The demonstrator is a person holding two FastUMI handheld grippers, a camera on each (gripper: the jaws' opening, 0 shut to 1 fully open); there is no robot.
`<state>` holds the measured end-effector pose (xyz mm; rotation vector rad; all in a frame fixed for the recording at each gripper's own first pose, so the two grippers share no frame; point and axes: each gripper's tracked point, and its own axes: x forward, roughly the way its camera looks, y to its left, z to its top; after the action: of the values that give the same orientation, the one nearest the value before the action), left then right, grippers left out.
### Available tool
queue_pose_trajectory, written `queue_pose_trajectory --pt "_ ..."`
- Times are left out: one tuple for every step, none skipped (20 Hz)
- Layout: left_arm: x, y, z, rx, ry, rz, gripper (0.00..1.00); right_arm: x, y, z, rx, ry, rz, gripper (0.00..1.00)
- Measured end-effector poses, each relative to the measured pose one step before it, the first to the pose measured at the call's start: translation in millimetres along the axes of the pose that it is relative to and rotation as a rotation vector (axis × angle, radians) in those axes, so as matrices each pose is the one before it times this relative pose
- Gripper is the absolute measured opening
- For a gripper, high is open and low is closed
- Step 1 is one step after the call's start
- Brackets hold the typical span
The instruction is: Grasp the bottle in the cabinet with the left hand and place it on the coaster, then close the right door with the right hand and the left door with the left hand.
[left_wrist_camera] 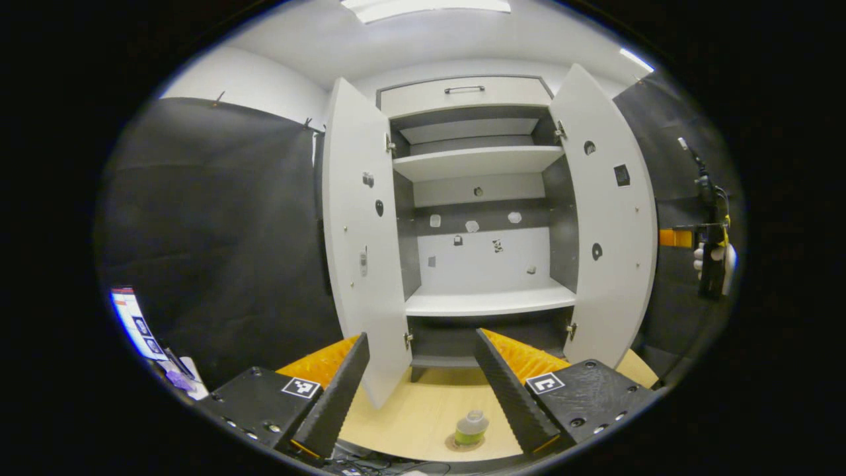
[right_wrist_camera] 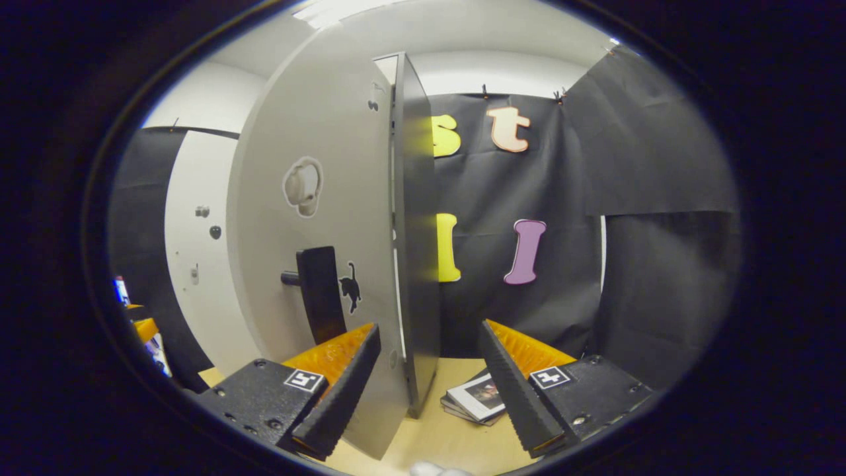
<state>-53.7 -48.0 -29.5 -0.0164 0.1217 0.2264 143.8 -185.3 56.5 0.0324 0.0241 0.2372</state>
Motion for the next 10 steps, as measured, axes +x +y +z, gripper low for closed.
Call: queue_pose_trajectory --pt "1.43 -0.97 -1.19 -0.01141 0.00333 -0.00576 0.97 -0.8 2.4 -0.6 0.0006 0.00768 -0.00657 0.98" --pt "1.54 0.49 -0.58 -0.00838 -0.00008 -0.00711 0.96 0.38 3.34 0.7 -0.00319 0.00156 -0.0072 0.93" --pt "2.21 1.34 -0.45 -0.0027 0.00132 -0.00602 0.97 0.79 2.31 2.12 -0.00689 -0.00343 -0.01176 0.98" --pt "2.43 3.56 -0.02 0.00607 -0.00063 -0.00508 0.96 -0.93 3.54 0.06 -0.00591 -0.00427 -0.01457 0.96" --pt "3.47 3.74 1.88 0.01007 -0.00438 -0.00634 0.97 -0.69 3.45 0.86 -0.00601 -0.00504 -0.01075 0.96" --pt "3.96 3.16 0.82 0.00834 -0.00309 -0.0123 0.97 0.15 4.79 -0.44 0.00015 -0.00199 -0.00837 0.96" --pt "4.73 3.47 0.26 0.00343 0.00297 -0.01578 0.97 -0.46 5.5 -0.53 0.00665 -0.00122 -0.00854 0.96" --pt "4.91 3.9 -0.59 -0.00034 0.00531 -0.01461 0.98 -0.81 6.58 -1.23 0.00776 0.00159 -0.0093 0.96" --pt "4.12 4.84 0.61 -0.00084 0.00001 -0.01088 0.98 0.05 7.52 -0.37 0.00271 -0.00004 -0.00665 0.96" --pt "3.89 7.24 -0.81 -0.00201 0.00111 -0.00705 0.98 0.93 8.28 -0.4 -0.0032 0.0006 -0.00102 0.96"
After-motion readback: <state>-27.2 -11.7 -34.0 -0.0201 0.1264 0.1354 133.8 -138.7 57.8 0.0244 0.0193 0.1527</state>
